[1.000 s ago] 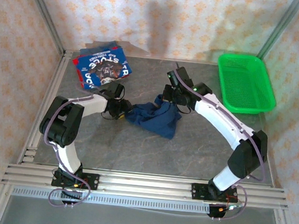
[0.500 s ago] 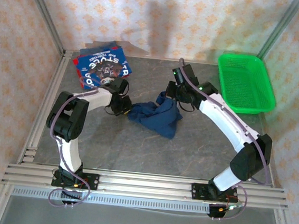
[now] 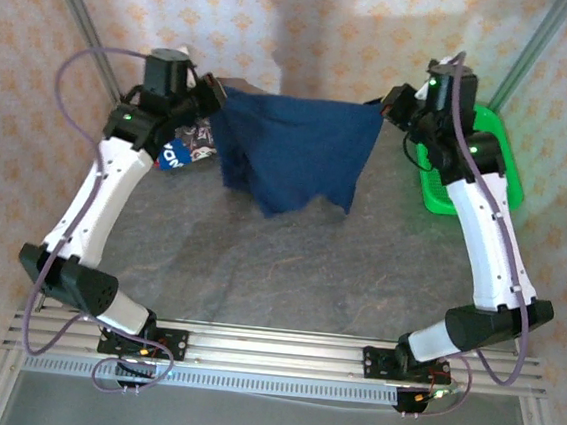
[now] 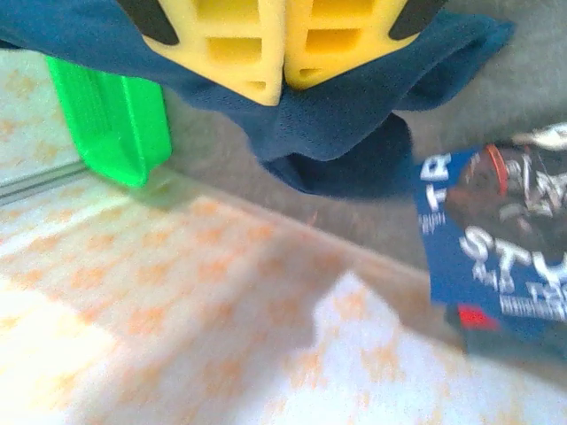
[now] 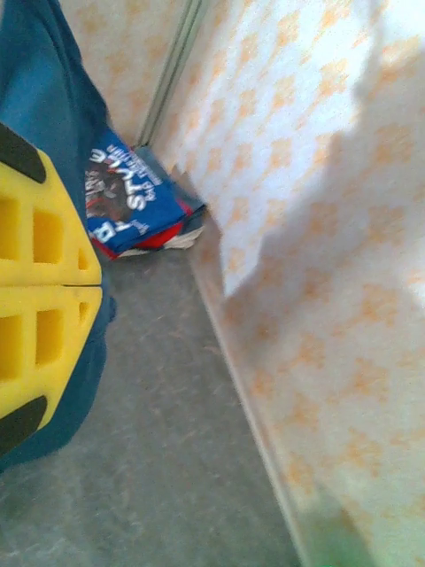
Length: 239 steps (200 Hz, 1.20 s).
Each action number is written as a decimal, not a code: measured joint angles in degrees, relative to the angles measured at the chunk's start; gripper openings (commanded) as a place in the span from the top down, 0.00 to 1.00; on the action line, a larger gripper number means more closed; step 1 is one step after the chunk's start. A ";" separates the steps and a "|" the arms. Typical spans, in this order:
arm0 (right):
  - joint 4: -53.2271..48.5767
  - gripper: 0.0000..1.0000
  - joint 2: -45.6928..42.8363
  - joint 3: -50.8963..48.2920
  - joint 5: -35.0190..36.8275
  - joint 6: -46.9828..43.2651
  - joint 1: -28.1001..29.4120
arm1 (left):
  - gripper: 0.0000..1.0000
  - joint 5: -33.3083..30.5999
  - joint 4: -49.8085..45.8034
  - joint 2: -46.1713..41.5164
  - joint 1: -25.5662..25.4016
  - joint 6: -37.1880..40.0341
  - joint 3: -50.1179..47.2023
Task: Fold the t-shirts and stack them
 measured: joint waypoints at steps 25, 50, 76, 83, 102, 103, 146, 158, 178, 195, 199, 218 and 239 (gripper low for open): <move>-0.28 1.00 0.00 3.74 -1.44 -0.63 -1.95 | 0.96 -1.57 -2.99 -1.42 0.70 2.43 5.35; -0.66 1.00 0.00 6.67 -2.80 -1.44 -2.95 | 0.96 -1.86 -5.09 -1.86 0.68 4.68 7.37; -0.85 1.00 -1.20 7.41 -3.69 -1.88 -3.28 | 0.95 -1.46 -6.47 -2.54 0.68 5.77 7.37; -0.87 1.00 -1.86 7.26 -4.07 -1.90 -3.28 | 0.95 -1.40 -6.82 -2.86 0.68 5.95 7.34; -1.16 1.00 -4.74 5.92 -4.96 -1.73 -3.28 | 0.95 -0.26 -7.48 -4.70 0.68 6.36 7.15; -1.16 1.00 -4.98 5.77 -5.07 -1.68 -3.28 | 0.95 -0.20 -7.50 -4.81 0.68 6.34 7.13; -2.56 1.00 -14.73 1.77 -7.26 -0.74 -3.28 | 0.94 2.89 -7.45 -13.22 0.68 7.41 5.79; -3.02 1.00 -16.72 1.77 -7.48 -0.81 -3.28 | 0.94 3.72 -7.41 -15.54 0.66 7.82 5.77; -3.87 1.00 -19.23 1.81 -7.48 -0.85 -3.28 | 0.94 5.62 -7.06 -17.90 0.63 7.85 5.79; -4.55 1.00 -20.06 2.23 -7.48 -0.83 -3.28 | 0.94 6.80 -7.02 -18.53 0.63 7.85 5.79; -4.70 1.00 -20.11 2.36 -7.48 -0.83 -3.28 | 0.94 6.95 -7.02 -18.51 0.63 7.85 5.79; -5.62 1.00 -20.09 2.47 -7.45 -0.83 -3.28 | 0.94 7.61 -7.04 -18.01 0.63 7.85 5.77; -7.37 1.00 -20.11 2.47 -7.43 -0.83 -3.28 | 0.94 7.85 -7.04 -17.73 0.63 7.82 5.66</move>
